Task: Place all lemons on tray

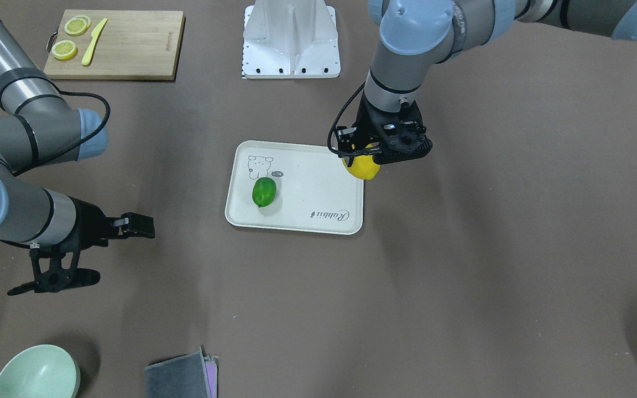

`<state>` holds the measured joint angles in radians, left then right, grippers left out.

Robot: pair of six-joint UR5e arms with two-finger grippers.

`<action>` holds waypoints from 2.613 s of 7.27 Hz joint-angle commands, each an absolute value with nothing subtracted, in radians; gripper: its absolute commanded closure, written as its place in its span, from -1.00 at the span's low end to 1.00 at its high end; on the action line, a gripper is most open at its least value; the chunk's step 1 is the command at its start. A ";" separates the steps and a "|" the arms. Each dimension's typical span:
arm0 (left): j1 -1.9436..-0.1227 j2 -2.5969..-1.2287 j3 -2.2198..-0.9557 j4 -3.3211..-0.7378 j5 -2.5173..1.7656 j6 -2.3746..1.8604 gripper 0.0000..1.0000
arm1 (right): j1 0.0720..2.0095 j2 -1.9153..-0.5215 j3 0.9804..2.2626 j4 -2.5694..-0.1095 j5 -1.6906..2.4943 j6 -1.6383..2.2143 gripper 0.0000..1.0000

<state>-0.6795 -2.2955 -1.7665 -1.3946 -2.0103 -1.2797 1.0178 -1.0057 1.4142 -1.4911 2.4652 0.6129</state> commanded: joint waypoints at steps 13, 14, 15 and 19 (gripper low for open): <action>-0.670 -2.281 -1.574 -1.635 -1.966 -1.266 -0.96 | 1.415 -1.563 1.663 -1.549 2.390 0.388 -1.00; -0.743 -2.235 -1.580 -1.631 -2.058 -1.179 -0.96 | 1.440 -1.562 1.632 -1.552 2.387 0.388 -1.00; -0.824 -2.171 -1.606 -1.628 -2.133 -1.096 -0.96 | 1.459 -1.556 1.628 -1.574 2.357 0.379 -1.00; -1.009 -1.891 -1.703 -1.554 -2.167 -0.774 -0.96 | 1.493 -1.557 1.637 -1.624 2.336 0.296 -1.00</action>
